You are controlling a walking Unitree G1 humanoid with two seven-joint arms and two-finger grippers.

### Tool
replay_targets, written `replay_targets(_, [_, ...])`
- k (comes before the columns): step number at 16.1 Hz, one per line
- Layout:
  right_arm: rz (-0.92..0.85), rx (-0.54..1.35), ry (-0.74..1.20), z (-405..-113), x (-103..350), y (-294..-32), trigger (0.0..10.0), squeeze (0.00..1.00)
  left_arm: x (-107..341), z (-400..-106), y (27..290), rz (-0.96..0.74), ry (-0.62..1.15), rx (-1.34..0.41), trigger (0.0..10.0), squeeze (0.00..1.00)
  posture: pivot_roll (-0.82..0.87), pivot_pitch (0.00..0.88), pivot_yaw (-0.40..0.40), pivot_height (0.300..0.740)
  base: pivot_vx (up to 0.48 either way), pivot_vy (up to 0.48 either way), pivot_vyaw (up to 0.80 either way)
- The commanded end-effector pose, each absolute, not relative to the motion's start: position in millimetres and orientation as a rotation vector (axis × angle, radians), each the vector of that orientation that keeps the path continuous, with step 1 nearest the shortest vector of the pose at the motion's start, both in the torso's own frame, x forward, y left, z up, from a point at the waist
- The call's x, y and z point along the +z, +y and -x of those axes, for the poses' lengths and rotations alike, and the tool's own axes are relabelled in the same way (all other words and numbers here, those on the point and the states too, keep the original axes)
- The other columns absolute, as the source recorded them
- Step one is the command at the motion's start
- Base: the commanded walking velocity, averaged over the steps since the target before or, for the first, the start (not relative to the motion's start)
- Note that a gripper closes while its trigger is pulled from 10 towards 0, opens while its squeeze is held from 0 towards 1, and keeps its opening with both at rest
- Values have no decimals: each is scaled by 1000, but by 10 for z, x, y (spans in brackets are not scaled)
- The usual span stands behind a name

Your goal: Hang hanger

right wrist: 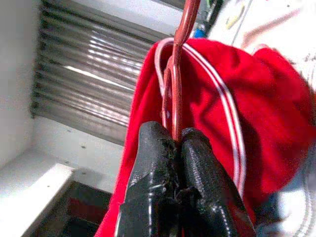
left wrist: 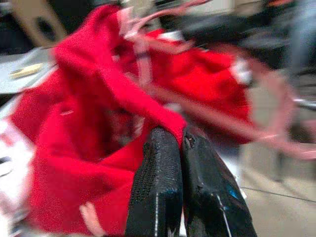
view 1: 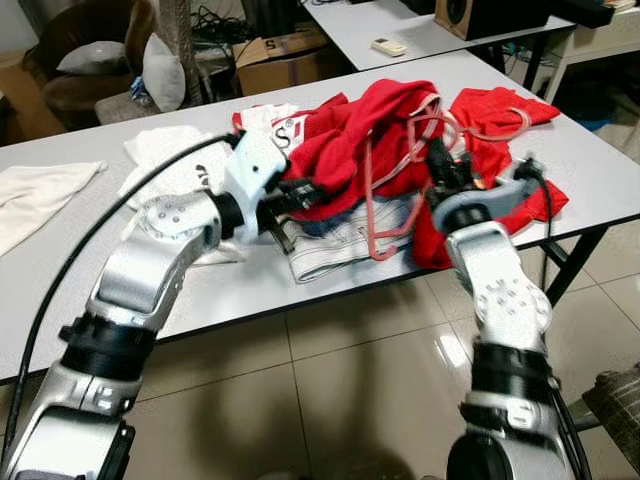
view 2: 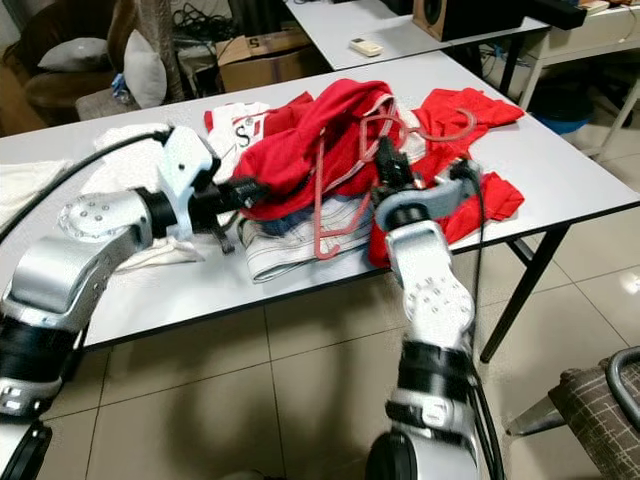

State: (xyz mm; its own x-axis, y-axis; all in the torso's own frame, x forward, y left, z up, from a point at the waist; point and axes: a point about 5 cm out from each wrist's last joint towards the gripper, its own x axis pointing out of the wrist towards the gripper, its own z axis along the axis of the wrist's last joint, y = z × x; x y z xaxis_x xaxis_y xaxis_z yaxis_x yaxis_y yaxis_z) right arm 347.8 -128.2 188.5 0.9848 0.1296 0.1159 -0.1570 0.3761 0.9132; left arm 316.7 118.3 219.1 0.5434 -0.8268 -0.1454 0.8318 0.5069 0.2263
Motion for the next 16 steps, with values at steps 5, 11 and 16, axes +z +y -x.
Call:
replay_targets(5, [-1221, 147, -25, -3645, 1975, -1096, 10000, 0, 2096, -3001, 1006, -209, 63, -1136, 0, 0, -68, 0, 158, 740, 0, 0, 0])
replay_targets(11, [-1197, 84, -30, -3802, 1957, -1080, 10000, 0, 2186, -2961, 931, -45, 68, -1143, 0, 0, -59, 0, 155, 740, 0, 0, 0])
replay_targets(16, [-1166, 60, -38, -3925, 2027, -1013, 10000, 0, 2105, -2855, 788, -12, 143, -1208, 0, 0, -45, 0, 172, 740, 0, 0, 0])
